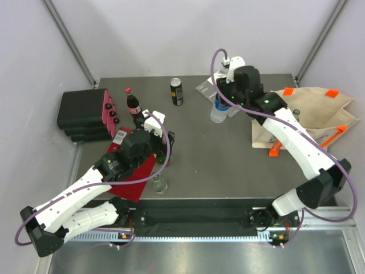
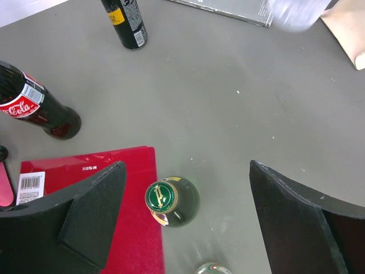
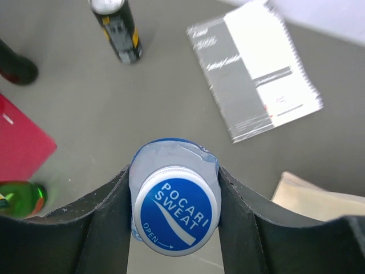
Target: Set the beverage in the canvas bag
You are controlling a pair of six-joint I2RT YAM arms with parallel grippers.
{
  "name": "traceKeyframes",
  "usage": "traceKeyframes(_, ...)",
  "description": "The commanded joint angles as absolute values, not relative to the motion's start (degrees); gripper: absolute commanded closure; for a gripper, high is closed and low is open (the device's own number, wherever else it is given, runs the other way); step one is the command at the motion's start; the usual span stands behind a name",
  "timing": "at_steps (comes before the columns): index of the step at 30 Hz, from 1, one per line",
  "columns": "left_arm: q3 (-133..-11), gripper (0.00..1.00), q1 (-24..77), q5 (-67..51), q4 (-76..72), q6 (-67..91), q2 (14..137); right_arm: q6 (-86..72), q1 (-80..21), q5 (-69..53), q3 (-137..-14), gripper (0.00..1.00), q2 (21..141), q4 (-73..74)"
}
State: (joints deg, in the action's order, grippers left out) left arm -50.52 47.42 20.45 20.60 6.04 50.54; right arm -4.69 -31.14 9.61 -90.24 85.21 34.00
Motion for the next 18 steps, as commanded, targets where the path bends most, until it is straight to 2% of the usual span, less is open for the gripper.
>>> traceKeyframes(1, -52.03, 0.07, 47.46, 20.57, 19.25, 5.89, 50.63, -1.85, -27.97, 14.23, -98.87, 1.0, 76.38, 30.05)
traceKeyframes(6, -52.21, 0.07, 47.46, 19.95, 19.25, 5.98, 50.89, -0.88, -19.0, 14.59, -99.41, 1.0, 71.12, 30.76)
traceKeyframes(13, -52.21, 0.07, 47.46, 19.86, 19.34, 6.15, 50.89, -2.37, 2.15, 6.78, -101.07, 1.0, 68.56, 30.5)
traceKeyframes(18, -52.21, 0.07, 47.46, 19.86, 19.34, 6.06, 50.98, -4.04, 9.92, 4.74, -102.83, 1.0, 68.47, 30.68)
